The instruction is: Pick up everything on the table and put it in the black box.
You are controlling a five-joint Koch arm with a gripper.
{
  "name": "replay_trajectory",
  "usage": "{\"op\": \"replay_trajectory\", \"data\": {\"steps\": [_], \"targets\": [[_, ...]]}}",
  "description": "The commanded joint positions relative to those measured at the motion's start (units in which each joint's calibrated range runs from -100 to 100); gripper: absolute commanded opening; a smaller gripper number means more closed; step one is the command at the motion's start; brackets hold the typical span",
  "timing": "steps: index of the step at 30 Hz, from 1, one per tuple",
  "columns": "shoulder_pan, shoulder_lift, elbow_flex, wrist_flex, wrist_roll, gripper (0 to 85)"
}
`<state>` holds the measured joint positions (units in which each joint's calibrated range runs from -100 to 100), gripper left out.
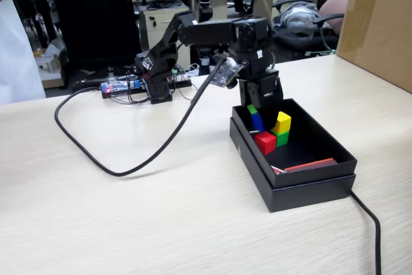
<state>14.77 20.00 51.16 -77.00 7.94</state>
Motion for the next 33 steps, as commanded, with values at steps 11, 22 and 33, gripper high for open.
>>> {"op": "replay_trajectory", "data": {"steps": [11, 22, 33], "targets": [[0.9, 2.7, 5.4, -0.2, 1.0, 7.4], [0.3, 5.8, 7.9, -0.2, 1.0, 7.6], [0.3, 5.6, 6.0, -0.2, 1.1, 13.0]]}}
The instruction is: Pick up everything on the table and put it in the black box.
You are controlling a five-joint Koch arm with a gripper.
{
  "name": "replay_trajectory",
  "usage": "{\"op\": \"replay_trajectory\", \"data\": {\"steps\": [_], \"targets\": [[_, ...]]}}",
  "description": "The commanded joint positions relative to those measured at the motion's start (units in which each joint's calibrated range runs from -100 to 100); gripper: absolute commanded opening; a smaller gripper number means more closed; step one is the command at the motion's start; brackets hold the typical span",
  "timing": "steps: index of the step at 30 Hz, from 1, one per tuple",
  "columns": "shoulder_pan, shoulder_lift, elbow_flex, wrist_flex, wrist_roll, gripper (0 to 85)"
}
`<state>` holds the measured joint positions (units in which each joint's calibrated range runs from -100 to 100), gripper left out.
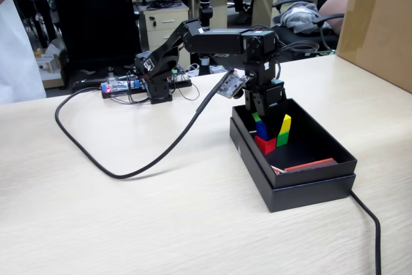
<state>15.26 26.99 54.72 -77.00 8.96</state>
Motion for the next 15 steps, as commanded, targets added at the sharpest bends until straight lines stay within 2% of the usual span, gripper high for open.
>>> {"op": "replay_trajectory", "data": {"steps": [1, 3, 5, 15], "targets": [[-0.1, -1.3, 1.6, -0.2, 0.0, 19.4], [-0.1, -2.0, 0.0, -0.7, 0.0, 34.8], [-0.2, -3.0, -0.1, -0.8, 0.0, 40.6], [-2.9, -28.3, -4.2, -0.8, -1.8, 41.9]]}}
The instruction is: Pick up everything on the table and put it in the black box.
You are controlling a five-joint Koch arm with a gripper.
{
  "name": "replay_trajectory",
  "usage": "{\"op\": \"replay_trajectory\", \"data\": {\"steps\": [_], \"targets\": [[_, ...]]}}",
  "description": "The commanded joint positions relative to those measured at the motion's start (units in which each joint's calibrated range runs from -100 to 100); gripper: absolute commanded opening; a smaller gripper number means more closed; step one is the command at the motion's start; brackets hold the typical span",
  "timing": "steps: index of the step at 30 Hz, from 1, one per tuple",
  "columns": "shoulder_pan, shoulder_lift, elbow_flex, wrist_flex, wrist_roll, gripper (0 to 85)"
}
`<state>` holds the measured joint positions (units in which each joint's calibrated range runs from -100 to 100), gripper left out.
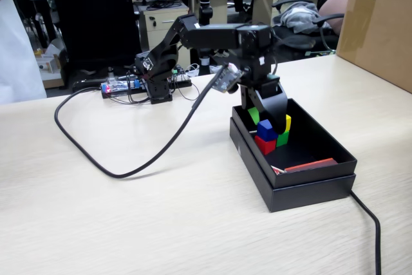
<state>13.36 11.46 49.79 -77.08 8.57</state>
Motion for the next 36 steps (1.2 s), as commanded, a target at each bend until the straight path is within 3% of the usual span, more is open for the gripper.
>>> {"op": "replay_trajectory", "data": {"steps": [1, 9, 15, 24, 36], "targets": [[-1.5, -15.6, -0.1, -0.7, -1.7, 41.9], [-8.6, -41.9, -13.3, -0.7, -5.2, 49.9], [-12.9, -67.3, -38.5, 6.6, -7.1, 50.0], [-13.0, -98.1, -87.0, 36.8, -9.9, 47.3], [-11.9, -106.9, -117.1, 60.1, -10.7, 47.2]]}}
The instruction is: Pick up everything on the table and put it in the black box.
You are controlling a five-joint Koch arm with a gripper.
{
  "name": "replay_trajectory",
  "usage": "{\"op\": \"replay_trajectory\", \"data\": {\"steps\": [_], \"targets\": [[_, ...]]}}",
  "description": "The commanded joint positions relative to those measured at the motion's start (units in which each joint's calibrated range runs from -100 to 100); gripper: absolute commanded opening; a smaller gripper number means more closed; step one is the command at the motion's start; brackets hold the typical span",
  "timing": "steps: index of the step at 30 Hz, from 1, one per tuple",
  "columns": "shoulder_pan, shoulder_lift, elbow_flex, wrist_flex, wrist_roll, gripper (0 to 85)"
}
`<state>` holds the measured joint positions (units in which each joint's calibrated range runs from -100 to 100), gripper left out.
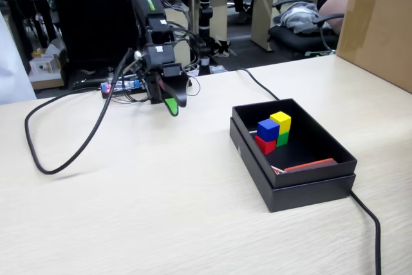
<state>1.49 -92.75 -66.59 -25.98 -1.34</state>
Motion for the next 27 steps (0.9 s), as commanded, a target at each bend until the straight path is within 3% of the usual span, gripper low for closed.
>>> {"op": "replay_trajectory", "data": {"steps": [1, 16, 27], "targets": [[0.0, -3.1, -2.6, 10.0, -0.9, 47.3], [-0.6, -5.6, -28.4, 31.5, -0.7, 47.6], [-1.7, -5.8, -30.6, 29.0, -1.0, 48.7]]}}
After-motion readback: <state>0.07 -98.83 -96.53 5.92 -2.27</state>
